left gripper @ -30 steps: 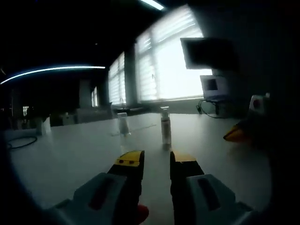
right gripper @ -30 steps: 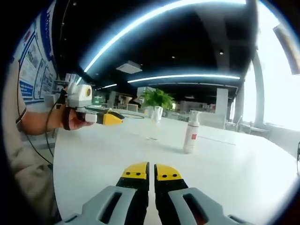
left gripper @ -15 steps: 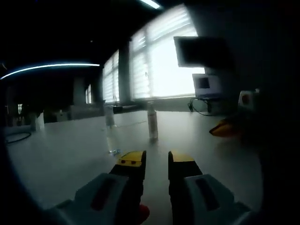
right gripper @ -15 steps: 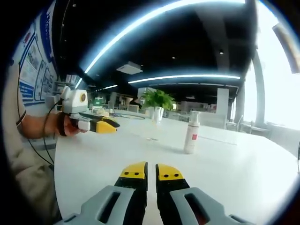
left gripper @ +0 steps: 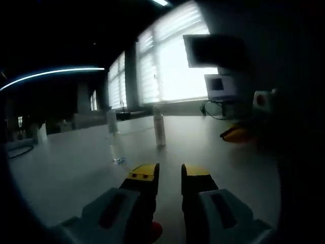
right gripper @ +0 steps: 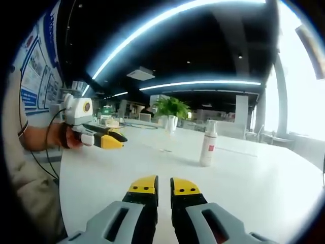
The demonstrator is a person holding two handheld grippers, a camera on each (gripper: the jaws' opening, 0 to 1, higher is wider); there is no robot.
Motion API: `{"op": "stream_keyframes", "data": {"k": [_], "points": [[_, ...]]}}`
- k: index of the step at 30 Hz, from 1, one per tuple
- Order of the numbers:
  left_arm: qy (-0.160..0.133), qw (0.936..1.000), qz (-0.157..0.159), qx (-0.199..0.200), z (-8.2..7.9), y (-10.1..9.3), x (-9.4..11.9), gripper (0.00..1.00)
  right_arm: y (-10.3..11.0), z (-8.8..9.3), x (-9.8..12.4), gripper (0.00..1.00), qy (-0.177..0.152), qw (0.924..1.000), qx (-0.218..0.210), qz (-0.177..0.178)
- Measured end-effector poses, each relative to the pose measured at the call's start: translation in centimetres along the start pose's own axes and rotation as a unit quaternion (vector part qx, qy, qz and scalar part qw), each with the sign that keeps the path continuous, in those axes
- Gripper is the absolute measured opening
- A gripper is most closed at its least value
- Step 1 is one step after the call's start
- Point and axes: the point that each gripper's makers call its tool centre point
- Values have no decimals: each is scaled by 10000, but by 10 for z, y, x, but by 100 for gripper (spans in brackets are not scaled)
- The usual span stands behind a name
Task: Clamp pump bottle remove cover press pump head put on cover
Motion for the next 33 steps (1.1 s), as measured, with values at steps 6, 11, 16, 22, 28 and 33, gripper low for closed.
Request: {"op": "stream_keyframes", "data": {"k": [6, 11, 16, 22, 28, 33], "points": [[21, 10000, -7, 58, 4, -1, 1, 10, -1, 1, 0, 6, 28, 10000, -1, 1], [-55, 9999, -81, 124, 4, 4, 3, 10, -3, 2, 0, 7, 49, 10000, 28, 18], [-134, 9999, -1, 101, 2, 0, 4, 11, -3, 3, 0, 7, 68, 10000, 56, 11], [-65, 10000, -43, -18, 4, 0, 4, 12, -2, 3, 0, 7, 72, 9999, 87, 22], [-62, 10000, -39, -42, 5, -1, 5, 13, -3, 3, 0, 8, 81, 9999, 100, 17], [-42, 9999, -103, -17, 6, 1, 5, 14, 1, 4, 0, 8, 108, 9999, 125, 37]]}}
Point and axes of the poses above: the point that each gripper's makers call its tool centre point, and the gripper's own axes: x roughly backward along the fingers, y roughly to its left, z roughly out of its underside, and after that the axes turned 3 degrees about -x, right-handed
